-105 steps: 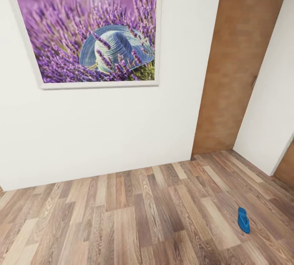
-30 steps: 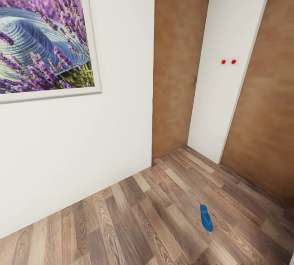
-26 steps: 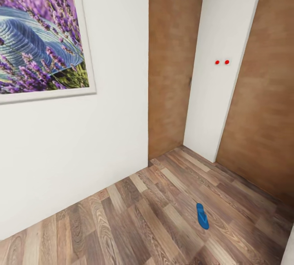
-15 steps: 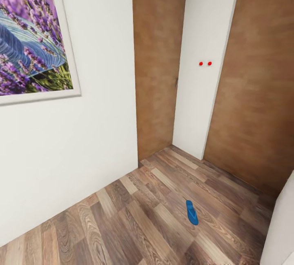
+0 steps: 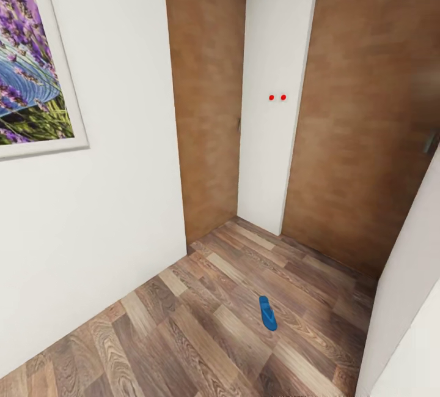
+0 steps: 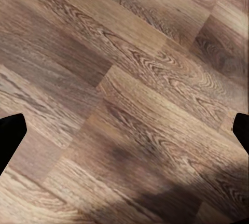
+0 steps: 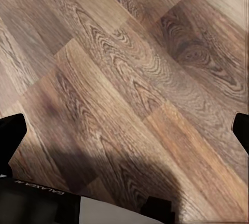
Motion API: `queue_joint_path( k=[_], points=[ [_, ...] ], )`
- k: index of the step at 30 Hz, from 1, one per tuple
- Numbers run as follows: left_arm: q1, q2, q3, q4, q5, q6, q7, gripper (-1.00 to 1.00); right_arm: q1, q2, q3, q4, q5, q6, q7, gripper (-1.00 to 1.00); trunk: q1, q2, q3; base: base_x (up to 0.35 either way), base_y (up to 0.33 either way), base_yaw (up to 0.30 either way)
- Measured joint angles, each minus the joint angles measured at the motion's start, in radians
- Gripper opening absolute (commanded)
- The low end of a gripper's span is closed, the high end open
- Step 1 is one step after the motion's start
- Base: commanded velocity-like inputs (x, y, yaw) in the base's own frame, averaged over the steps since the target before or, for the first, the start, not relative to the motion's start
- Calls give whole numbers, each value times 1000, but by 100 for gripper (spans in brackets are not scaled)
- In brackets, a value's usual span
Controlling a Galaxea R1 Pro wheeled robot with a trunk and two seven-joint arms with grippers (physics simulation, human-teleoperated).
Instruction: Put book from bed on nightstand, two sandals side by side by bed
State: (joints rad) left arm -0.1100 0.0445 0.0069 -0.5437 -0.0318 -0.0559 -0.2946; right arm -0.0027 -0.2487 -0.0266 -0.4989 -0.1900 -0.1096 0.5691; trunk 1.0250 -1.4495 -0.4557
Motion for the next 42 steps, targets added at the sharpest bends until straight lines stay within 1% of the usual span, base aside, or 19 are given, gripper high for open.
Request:
queue_joint_path(
  k=[8,28,42],
  points=[
    [0,0,0,0,0,0,0,100,0,1,0,-1,0,-1,-1,100,0,0,1,49,0,-46],
    [0,0,0,0,0,0,0,100,0,0,0,-1,0,-1,0,100,-1,0,1,313,0,-1],
    [0,0,0,0,0,0,0,100,0,2,0,-2,0,-1,0,100,0,0,1,29,0,0]
  ],
)
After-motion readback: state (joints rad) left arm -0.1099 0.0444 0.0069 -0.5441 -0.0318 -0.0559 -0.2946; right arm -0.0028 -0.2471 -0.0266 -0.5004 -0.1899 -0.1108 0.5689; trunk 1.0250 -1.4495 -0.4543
